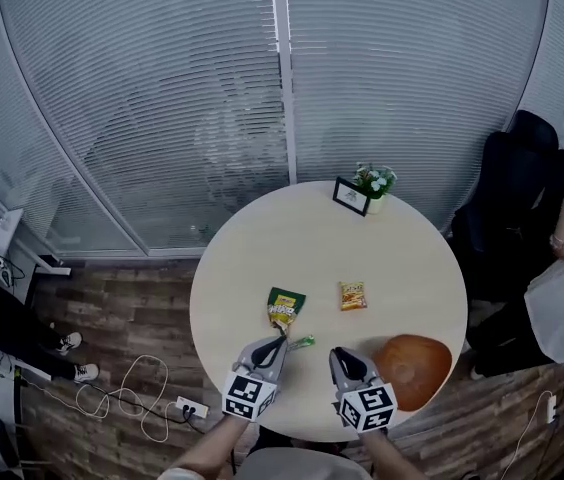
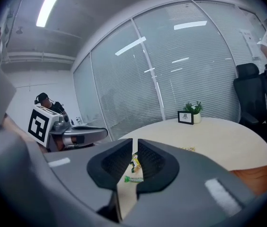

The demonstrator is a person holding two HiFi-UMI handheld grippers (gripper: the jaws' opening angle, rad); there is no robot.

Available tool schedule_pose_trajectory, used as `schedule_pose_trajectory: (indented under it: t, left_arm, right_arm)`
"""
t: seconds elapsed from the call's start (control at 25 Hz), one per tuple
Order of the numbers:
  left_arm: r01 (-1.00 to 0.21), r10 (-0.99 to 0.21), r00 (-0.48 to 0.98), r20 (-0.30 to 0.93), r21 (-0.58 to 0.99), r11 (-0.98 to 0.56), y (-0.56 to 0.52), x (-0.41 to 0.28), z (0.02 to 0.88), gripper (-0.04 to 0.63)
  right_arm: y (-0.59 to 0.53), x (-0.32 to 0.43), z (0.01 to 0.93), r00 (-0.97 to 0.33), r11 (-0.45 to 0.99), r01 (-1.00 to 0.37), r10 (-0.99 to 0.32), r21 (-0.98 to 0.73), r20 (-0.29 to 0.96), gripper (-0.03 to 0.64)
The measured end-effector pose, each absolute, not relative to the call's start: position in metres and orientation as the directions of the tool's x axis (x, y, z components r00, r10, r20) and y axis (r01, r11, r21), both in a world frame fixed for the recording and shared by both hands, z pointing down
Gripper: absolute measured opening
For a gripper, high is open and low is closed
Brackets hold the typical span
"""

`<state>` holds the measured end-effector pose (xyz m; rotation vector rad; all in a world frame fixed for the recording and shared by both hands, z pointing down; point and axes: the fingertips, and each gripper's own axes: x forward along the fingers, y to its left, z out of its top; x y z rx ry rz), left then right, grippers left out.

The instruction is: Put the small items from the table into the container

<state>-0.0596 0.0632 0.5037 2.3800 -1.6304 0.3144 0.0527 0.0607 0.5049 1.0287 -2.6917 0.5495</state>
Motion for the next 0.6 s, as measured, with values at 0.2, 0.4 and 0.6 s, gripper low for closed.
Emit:
schedule_pose_trajectory:
  t: [0.2,0.4,0.6]
  left_arm:
    - [-0.931,-0.866,0.357,0.35,0.059,-0.359,0.051,-0.105,0.536,-0.003]
    - [-0.923,-0.852,0.37,0.37,0.041,-0.383,0.038,-0.141,0.559,-0.003]
    - [-0.922,-0.842,0.38,0.382,0.087,-0.377,0.024,-0.167,0.585,-0.003]
  right_arm:
    - [0.047,-0.007,0.544,-0.742,0.718,-0.652,-0.54,-0.243,0.397,0.084]
    - [0.03,-0.061,0.588,-0.723,0.729,-0.648,-0.5,-0.22,0.476,0.131]
    - [0.012,-0.106,0.628,-0.689,0.749,-0.642,-0.47,-0.163,0.552,0.17]
